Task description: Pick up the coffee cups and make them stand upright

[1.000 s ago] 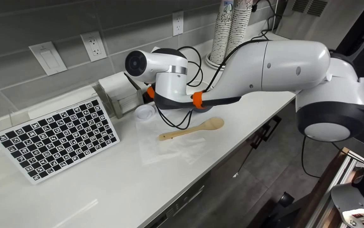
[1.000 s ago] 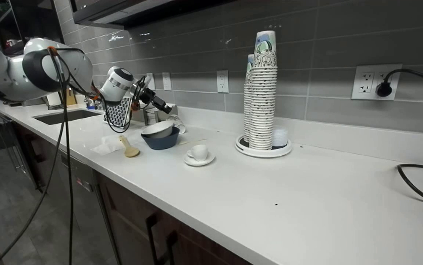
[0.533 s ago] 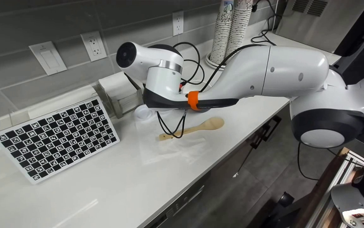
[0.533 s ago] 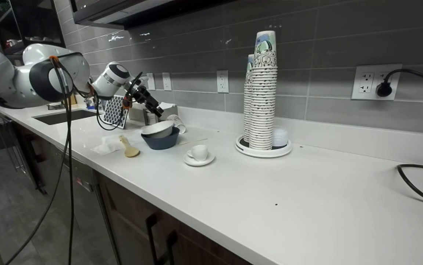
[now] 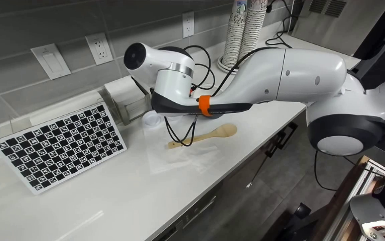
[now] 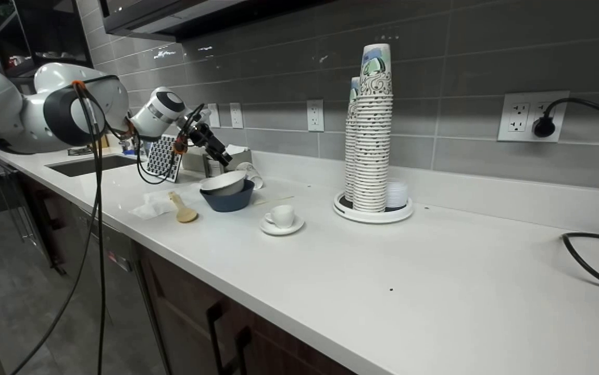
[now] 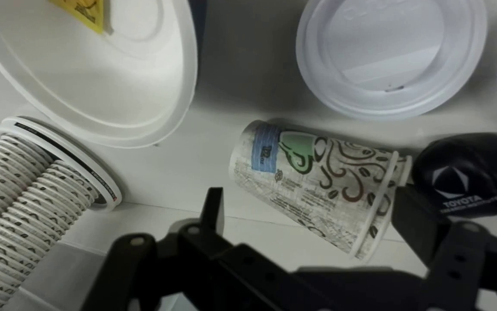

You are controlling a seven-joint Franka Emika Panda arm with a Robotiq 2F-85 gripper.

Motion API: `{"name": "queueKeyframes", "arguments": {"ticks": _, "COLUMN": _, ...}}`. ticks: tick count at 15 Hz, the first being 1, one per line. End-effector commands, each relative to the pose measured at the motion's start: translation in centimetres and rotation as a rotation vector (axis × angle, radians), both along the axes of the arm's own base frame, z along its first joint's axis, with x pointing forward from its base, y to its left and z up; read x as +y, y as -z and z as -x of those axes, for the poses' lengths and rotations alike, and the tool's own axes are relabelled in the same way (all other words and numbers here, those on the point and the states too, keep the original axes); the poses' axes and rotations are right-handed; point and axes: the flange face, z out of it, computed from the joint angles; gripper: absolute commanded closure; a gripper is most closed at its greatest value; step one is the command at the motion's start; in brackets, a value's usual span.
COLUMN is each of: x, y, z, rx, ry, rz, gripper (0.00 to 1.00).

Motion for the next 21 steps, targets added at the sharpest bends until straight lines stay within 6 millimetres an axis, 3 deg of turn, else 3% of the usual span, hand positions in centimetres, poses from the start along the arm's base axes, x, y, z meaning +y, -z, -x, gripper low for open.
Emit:
{"name": "queueKeyframes", "arguments": {"ticks": 1, "x": -0.5, "y": -0.7, "z": -1.2, "rx": -0.052, "ry": -0.023, "rz": -0.069, "gripper": 0.00}}
{"name": "queueKeyframes", "arguments": {"ticks": 5, "x": -1.7, "y": -0.8, "z": -2.2, "rx": -0.096, "ry": -0.012, "rz": -0.090, "gripper": 0.00}}
{"name": "queueKeyframes", "arguments": {"ticks": 10, "x": -3.5, "y": 0.5, "z": -3.1, "rx": -0.095, "ry": 0.032, "rz": -0.151, "gripper": 0.00}}
{"name": "queueKeyframes", "arguments": {"ticks": 18, "x": -2.4, "y": -0.6, "z": -3.3, "rx": -0.106, "ry": -0.024, "rz": -0.268, "gripper": 0.00}}
{"name": "queueKeyframes", "arguments": {"ticks": 21, "x": -2.8, "y": 0.5, "z": -3.7, "rx": -0.146, "ry": -0.011, "rz": -0.229, "gripper": 0.00}}
